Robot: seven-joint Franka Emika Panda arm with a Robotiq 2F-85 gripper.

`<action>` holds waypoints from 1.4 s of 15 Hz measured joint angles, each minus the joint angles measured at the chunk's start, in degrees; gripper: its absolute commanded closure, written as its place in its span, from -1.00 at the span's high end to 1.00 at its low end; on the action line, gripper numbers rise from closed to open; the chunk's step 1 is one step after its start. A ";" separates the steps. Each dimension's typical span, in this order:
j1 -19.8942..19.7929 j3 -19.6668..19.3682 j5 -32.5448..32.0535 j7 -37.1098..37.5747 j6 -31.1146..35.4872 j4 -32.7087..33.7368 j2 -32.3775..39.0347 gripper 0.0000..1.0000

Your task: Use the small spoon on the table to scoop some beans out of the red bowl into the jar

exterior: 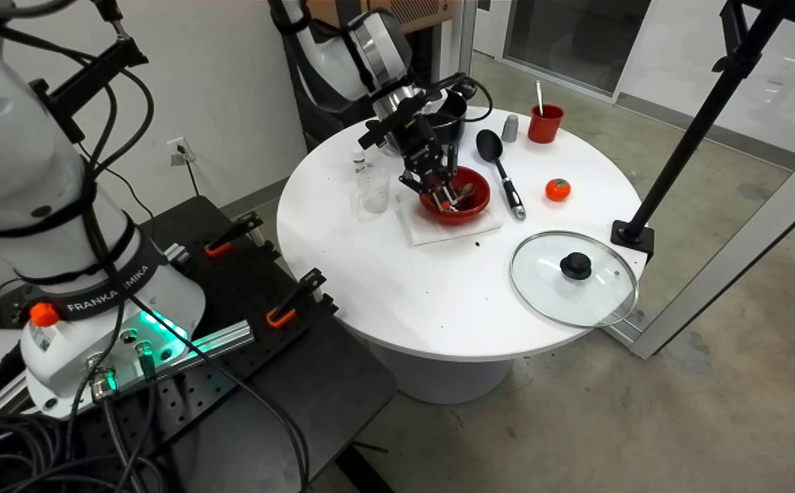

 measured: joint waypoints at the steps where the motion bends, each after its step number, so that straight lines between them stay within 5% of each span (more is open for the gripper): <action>1: 0.00 0.08 -0.28 0.12 -0.24 -0.03 0.30 -0.90; 15: 0.27 1.16 -5.58 1.96 -1.73 -1.13 3.13 -0.90; 21: 0.12 1.36 -5.45 11.35 -1.71 0.29 3.26 -0.90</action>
